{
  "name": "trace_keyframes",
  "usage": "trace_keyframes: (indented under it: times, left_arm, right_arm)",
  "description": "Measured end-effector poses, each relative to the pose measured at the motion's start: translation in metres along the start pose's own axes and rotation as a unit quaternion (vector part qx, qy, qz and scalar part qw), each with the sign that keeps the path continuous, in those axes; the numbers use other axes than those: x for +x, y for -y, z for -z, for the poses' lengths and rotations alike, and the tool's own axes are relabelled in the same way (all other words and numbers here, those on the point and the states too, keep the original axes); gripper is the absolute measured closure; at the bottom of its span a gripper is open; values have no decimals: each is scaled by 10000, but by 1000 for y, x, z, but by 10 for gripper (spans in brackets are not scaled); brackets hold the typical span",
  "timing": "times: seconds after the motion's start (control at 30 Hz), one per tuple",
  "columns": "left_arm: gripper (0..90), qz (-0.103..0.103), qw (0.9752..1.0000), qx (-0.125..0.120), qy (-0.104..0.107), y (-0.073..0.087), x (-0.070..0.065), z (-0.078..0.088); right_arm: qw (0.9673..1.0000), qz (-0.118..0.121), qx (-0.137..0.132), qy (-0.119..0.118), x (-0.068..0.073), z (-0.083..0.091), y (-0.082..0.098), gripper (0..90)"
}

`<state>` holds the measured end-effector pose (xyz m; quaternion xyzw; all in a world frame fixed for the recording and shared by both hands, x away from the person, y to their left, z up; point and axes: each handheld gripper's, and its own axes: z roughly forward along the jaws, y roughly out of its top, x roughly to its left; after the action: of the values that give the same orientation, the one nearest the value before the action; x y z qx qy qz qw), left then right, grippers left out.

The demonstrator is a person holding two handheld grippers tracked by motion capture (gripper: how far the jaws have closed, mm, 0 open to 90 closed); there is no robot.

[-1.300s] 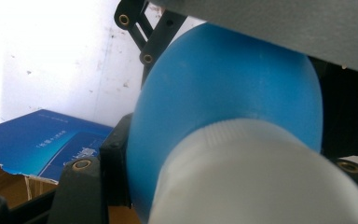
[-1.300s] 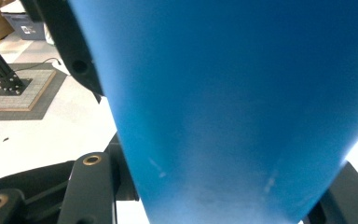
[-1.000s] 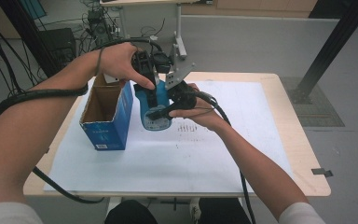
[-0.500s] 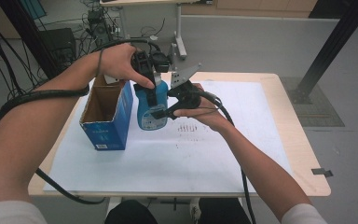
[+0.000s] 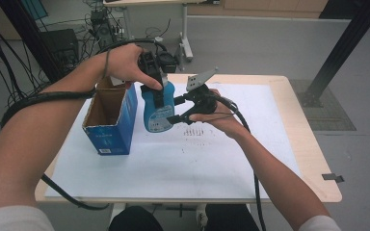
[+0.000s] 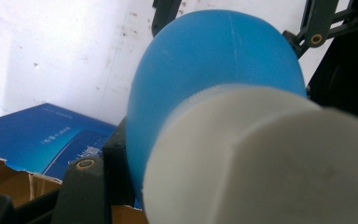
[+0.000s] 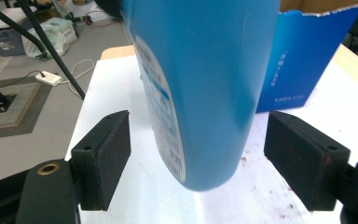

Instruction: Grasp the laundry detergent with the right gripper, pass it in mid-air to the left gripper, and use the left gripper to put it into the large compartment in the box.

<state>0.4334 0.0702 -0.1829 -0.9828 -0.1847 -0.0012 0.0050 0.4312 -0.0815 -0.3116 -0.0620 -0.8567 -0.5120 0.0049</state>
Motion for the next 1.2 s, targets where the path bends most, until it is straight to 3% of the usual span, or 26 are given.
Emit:
trace_keyframes:
  times: [0.63, 1.0, 1.2]
  left_arm:
    - [383, 559, 9982, 1, 223, -5, 5, 8]
    - [382, 966, 9950, 4, 267, -7, 8, 14]
    - [382, 1317, 9910, 6, 256, -6, 11, 21]
  right_arm:
    - [9991, -318, 201, 204, -1, 20, 7, 145]
    - [9964, -625, 519, 239, -2, 25, 10, 82]
    - [9942, -716, 705, 379, -2, 31, 10, 58]
